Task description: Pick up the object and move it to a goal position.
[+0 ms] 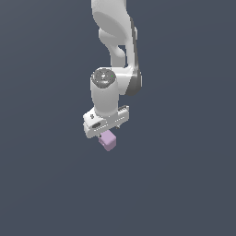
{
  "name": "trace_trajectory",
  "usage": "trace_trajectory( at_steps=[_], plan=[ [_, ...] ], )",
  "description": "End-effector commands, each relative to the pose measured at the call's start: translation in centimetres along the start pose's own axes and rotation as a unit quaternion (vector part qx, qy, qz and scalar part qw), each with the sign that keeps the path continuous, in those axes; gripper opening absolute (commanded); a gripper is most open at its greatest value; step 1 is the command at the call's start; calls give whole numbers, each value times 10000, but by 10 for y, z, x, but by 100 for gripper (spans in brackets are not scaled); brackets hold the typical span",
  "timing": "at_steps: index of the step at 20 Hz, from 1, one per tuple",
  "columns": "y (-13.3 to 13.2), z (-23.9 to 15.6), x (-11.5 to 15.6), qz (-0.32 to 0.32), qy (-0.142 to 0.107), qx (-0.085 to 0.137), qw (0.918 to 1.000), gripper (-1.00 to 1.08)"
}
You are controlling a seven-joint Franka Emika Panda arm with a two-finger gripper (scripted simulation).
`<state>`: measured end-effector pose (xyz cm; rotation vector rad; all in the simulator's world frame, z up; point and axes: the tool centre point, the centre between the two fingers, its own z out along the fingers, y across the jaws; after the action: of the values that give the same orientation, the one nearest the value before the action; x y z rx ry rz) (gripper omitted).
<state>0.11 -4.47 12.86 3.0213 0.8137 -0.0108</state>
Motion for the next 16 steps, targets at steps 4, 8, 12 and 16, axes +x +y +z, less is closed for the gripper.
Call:
trace_trajectory(
  at_steps=[4,8,12,16],
  plan=[
    [5,8,-3,-536,26,24,9986,100],
    [8,12,-5,-799,40,36,9968,100],
    [10,14,-6,-967,50,43,9953,100],
    [10,16,-6,-1038,55,46,9946,100]
  ],
)
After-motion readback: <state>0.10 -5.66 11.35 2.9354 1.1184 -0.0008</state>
